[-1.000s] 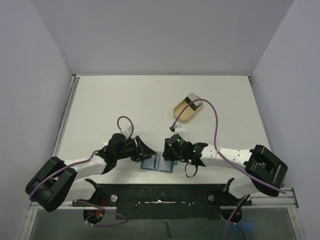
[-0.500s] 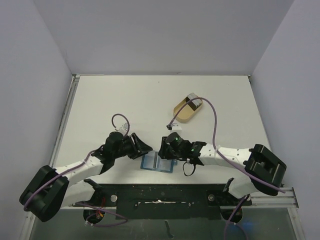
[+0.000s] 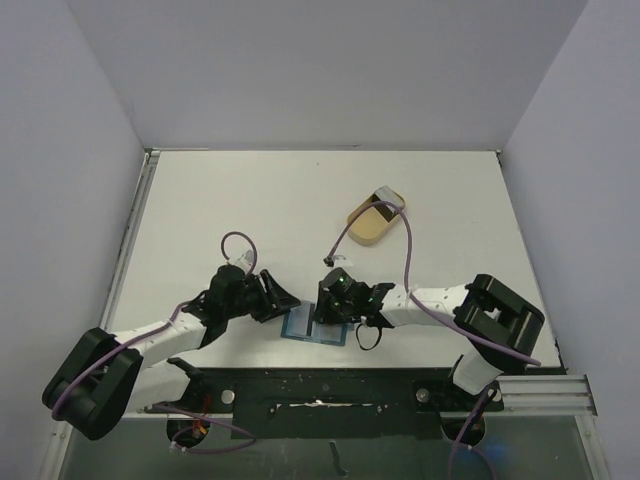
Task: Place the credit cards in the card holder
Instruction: Turn over the card slot in the card holder.
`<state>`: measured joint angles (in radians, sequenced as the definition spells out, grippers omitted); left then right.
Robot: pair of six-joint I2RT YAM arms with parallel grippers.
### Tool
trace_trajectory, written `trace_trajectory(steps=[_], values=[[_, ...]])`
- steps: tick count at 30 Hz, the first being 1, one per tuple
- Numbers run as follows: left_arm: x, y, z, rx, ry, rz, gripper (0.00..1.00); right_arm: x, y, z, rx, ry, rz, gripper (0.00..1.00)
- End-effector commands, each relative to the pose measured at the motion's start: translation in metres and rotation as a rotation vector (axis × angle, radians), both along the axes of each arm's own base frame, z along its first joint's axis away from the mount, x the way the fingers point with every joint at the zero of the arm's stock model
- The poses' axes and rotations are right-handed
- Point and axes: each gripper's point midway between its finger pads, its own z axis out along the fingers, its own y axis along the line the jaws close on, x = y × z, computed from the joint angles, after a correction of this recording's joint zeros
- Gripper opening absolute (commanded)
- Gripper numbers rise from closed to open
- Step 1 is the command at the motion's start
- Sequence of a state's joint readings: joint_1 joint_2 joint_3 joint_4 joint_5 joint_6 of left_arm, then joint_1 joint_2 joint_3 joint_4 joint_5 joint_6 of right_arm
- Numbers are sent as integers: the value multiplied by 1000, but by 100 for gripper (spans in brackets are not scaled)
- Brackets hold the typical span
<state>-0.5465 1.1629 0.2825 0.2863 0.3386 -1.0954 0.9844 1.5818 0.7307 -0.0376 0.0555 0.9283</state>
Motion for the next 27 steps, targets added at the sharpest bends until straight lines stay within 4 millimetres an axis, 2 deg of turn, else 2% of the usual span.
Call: trace_trajectory(steps=[1, 5, 13, 20, 27], values=[[3, -6, 6, -28, -38, -34, 47, 4, 5, -1, -2, -13, -1, 14], [2, -7, 2, -27, -32, -47, 47, 2, -3, -10, -36, -4, -9, 11], [0, -13, 1, -61, -28, -74, 48, 2, -5, -10, -33, -10, -12, 10], [-1, -23, 11, -125, -33, -96, 48, 1, -5, -9, -27, -18, -7, 10], [-7, -37, 21, -161, -37, -130, 45, 9, -4, 6, -6, -78, -7, 19]])
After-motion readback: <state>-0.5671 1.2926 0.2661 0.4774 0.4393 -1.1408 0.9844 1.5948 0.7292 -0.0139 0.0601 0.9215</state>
